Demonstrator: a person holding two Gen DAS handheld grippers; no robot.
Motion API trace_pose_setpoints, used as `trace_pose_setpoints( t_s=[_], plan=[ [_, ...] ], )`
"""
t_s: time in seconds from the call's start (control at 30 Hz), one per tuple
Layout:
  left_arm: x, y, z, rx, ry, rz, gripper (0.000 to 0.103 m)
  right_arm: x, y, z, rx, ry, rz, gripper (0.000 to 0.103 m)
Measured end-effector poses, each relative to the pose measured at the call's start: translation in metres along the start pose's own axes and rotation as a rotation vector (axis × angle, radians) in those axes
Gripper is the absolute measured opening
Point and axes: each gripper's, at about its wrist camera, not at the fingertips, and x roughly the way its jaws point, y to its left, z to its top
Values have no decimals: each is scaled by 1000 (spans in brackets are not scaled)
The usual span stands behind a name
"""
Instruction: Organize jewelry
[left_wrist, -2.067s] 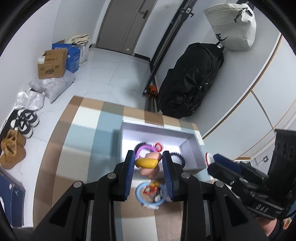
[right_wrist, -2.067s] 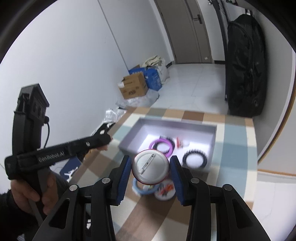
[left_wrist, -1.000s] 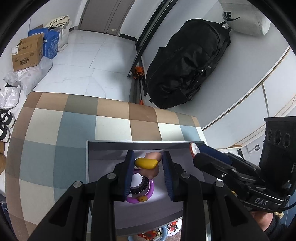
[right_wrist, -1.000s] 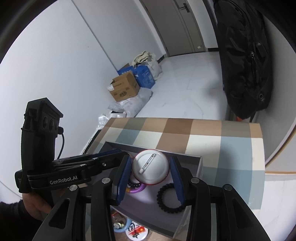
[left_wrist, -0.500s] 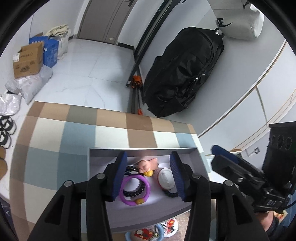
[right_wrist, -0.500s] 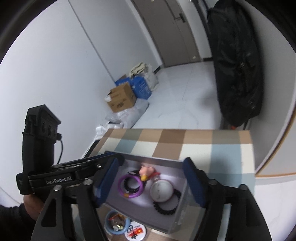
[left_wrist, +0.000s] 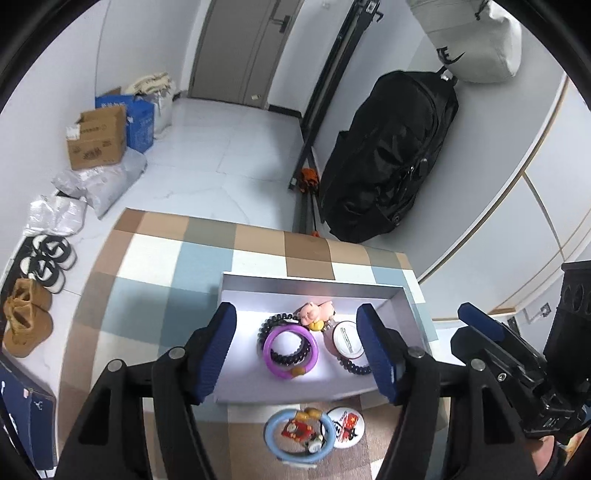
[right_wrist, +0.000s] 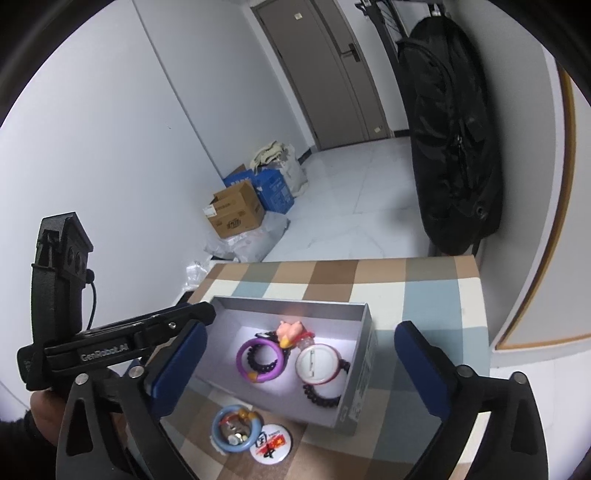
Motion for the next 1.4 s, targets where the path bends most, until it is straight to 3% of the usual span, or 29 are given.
trace_pose_setpoints(
  t_s=[0.17,0.3,0.57,0.67,0.97,1.37,1.4],
  plan=[
    [-14,-3,-10,24,-6,14,63,-8,4,-8,-9,2,0,103],
    [-23,-3,-23,23,-9,45,75,-17,7,-15,-20,-2,-7,103],
    [-30,0,-45,24,-9,83,77,-34,8,-36,-16,12,-35,103],
    [-31,2,-53,26,-8,92,82,-37,10,-42,-22,26,-43,103],
    [-13,5,-78,70,72,96,82,-35,14,-59,-26,74,-59,103],
    [0,0,-77,77,59,-13,82,-18,8,-77,4,177,-128,103],
    [2,-1,-76,80,63,-16,77,-17,7,-78,2,181,-132,103]
  ],
)
